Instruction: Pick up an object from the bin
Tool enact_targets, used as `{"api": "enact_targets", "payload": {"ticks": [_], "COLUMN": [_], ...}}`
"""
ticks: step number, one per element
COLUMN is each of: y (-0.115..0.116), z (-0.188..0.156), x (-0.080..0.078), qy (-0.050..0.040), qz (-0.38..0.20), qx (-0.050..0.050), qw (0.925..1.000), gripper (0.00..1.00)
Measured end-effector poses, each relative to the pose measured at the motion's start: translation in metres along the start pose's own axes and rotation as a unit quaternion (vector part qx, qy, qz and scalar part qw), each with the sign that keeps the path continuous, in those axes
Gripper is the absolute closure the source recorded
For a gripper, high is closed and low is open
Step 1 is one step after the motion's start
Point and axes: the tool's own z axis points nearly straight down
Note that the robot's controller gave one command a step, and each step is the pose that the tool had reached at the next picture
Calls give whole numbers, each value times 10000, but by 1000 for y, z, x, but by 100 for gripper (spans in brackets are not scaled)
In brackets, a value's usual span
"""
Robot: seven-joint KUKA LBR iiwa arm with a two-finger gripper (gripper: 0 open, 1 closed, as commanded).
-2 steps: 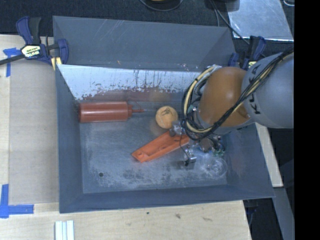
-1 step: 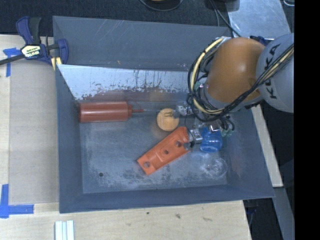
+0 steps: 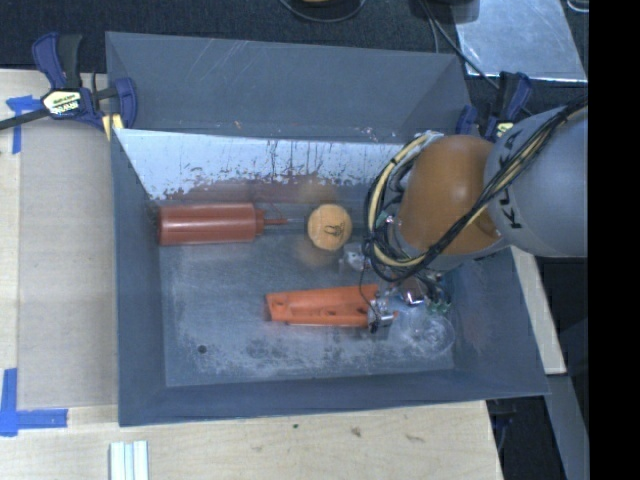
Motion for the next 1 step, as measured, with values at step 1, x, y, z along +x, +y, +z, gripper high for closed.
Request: {"api": "enact_targets", "payload": {"ticks": [1], "y": [15], "z": [6], "x": [-16], "qy": [-102], "qz": [-1096], "qx": [27], "qw": [9939], "gripper": [0]}}
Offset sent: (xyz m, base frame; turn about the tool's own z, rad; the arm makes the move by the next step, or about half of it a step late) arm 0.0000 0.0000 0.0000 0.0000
